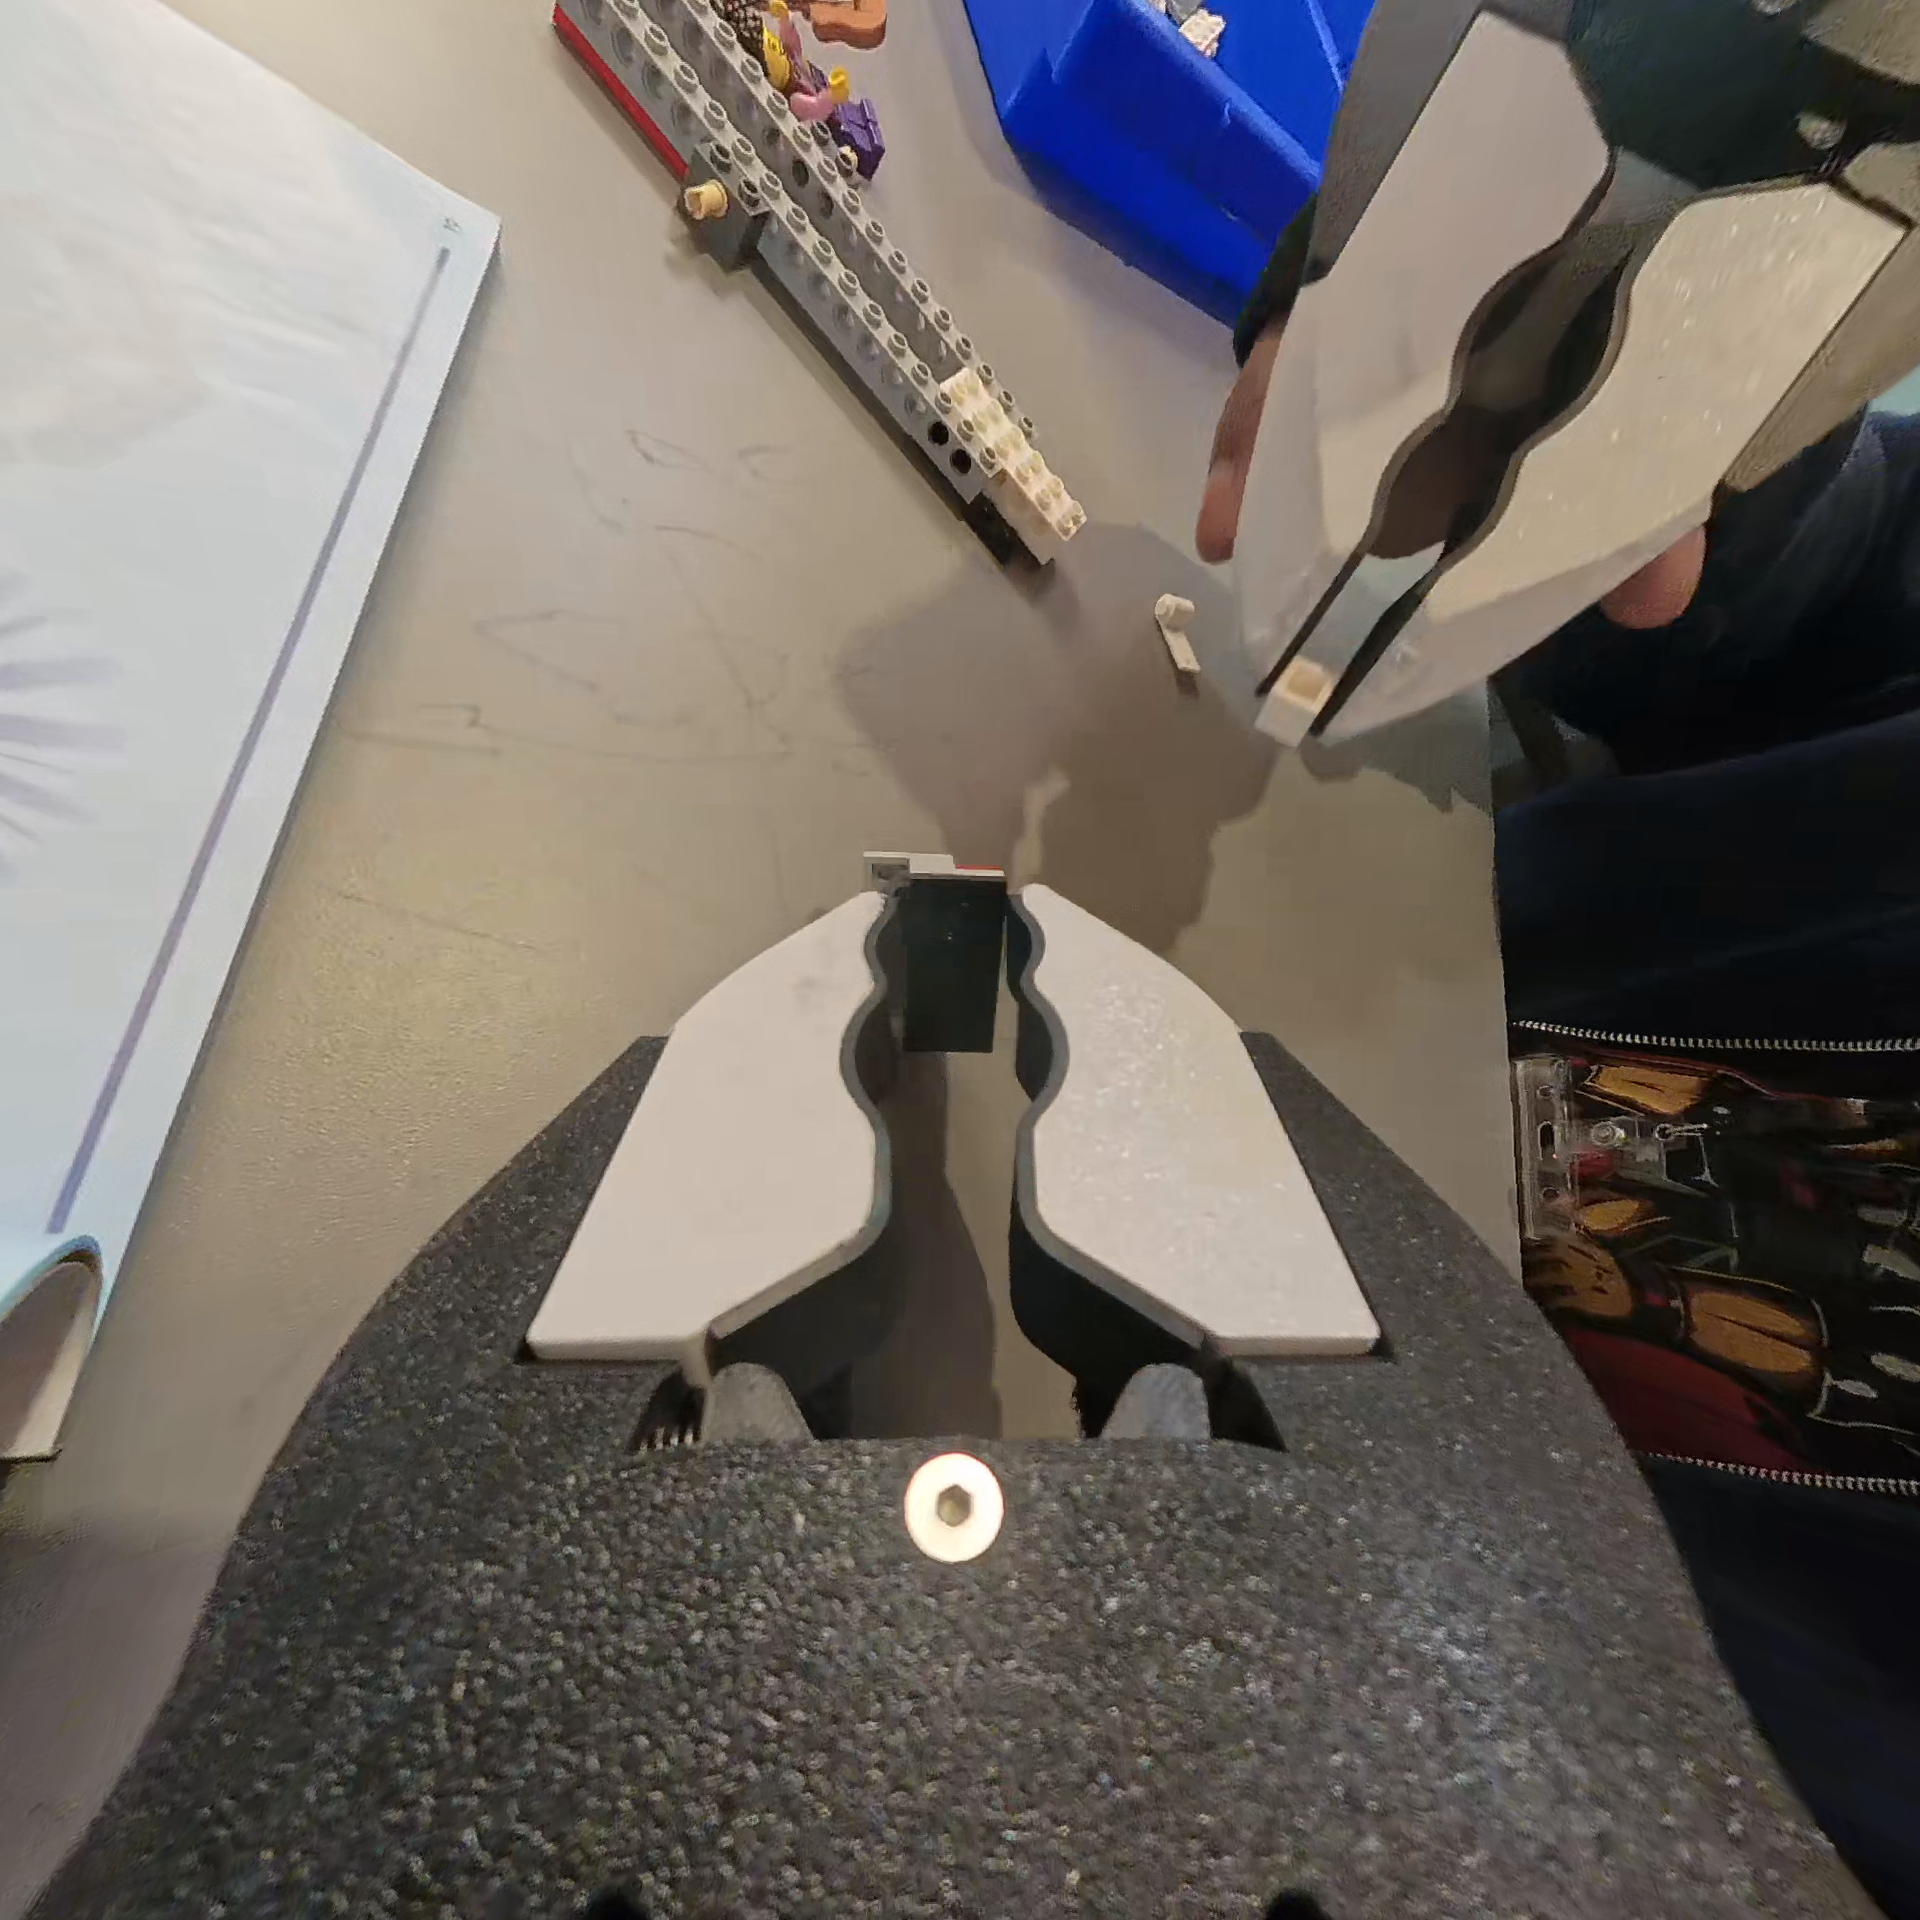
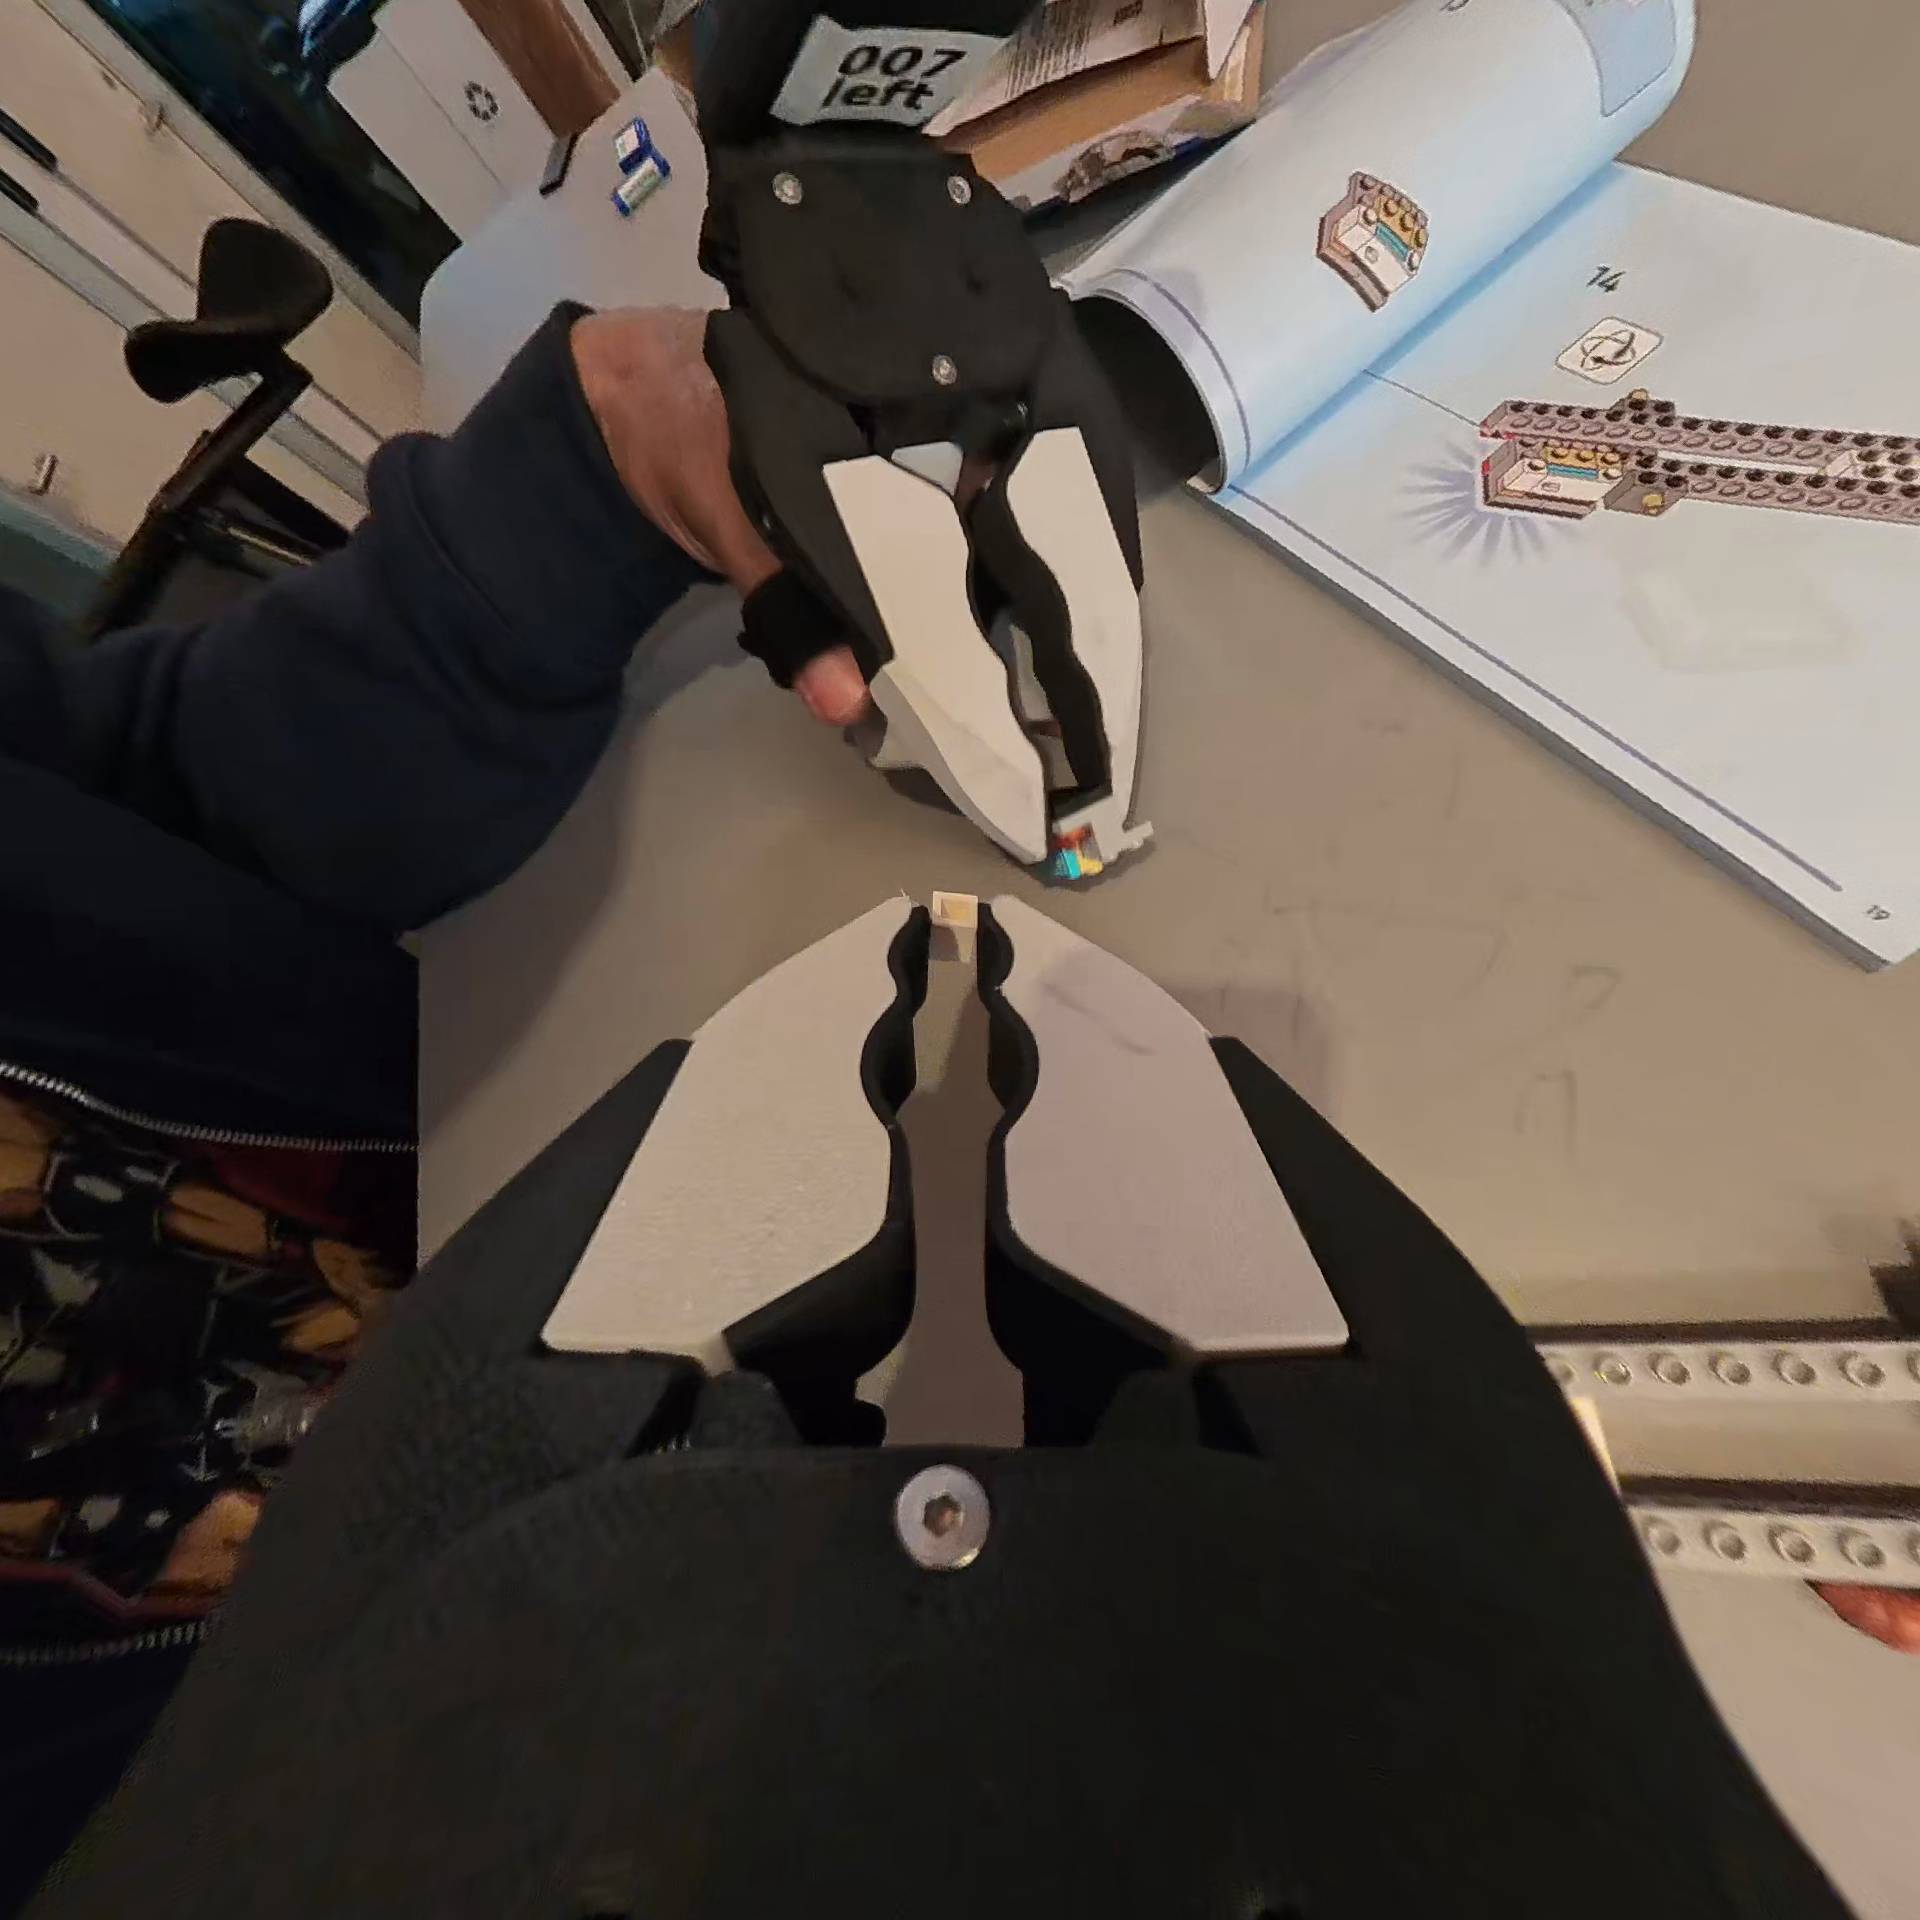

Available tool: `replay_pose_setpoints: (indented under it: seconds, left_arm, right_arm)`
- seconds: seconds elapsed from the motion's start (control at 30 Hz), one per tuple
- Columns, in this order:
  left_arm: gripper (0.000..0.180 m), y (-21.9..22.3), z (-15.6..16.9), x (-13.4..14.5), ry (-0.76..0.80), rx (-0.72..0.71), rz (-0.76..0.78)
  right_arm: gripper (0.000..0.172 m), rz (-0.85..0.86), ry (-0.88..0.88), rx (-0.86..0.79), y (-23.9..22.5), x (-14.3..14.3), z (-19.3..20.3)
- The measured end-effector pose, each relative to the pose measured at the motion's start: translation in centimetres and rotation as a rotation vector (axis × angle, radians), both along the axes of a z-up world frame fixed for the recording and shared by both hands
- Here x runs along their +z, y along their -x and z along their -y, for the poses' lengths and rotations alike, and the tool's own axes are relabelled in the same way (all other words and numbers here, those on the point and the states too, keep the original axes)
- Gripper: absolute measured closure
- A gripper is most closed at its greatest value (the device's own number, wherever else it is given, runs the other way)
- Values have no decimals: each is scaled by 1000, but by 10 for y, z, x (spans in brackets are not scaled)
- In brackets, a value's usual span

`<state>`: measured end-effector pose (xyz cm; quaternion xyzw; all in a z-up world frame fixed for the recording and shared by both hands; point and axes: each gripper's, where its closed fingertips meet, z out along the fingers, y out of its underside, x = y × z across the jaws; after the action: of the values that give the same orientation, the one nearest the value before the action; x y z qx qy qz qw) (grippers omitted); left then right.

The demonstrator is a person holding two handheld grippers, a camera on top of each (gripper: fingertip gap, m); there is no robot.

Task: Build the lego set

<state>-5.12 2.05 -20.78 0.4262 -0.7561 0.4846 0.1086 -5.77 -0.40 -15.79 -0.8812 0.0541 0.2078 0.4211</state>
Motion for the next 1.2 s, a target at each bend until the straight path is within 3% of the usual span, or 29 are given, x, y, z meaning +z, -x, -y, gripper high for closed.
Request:
replay_pose_setpoints:
  seconds: [0.13, 0.23, 0.4, 0.57, 0.7, 0.83, 0.93, 1.07, 1.2]
  left_arm:
    - [140, -2, 1, 1, -19, 0, 38]
    - [130, -12, -4, 15, -11, 31, 158]
    - [131, -5, 8, 78, 261, -10, 403]
    - [134, 7, 30, 103, 412, -103, 503]
    - [135, 20, 48, 96, 410, -210, 498]
    - [140, 20, 49, 97, 383, -193, 562]
    - [160, 30, 53, 92, 395, -258, 522]
    - [171, 37, 64, 103, 538, -299, 445]
    - [176, 46, 69, 126, 741, -328, 401]
  right_arm:
    - [163, -64, -88, -51, 0, 7, -16]
    - [163, -134, -293, -143, -14, 37, -29]
    - [164, -449, -814, -358, -59, 115, -29]
    - [164, -744, -1124, -449, -82, 150, -20]
    - [163, -773, -1278, -494, -89, 164, -11]
    - [163, -777, -1384, -481, -92, 171, 2]
    - [163, -719, -1437, -411, -85, 180, 9]
    - [163, -689, -1547, -329, -77, 204, 24]
    - [163, -774, -1643, -309, -77, 222, 37]
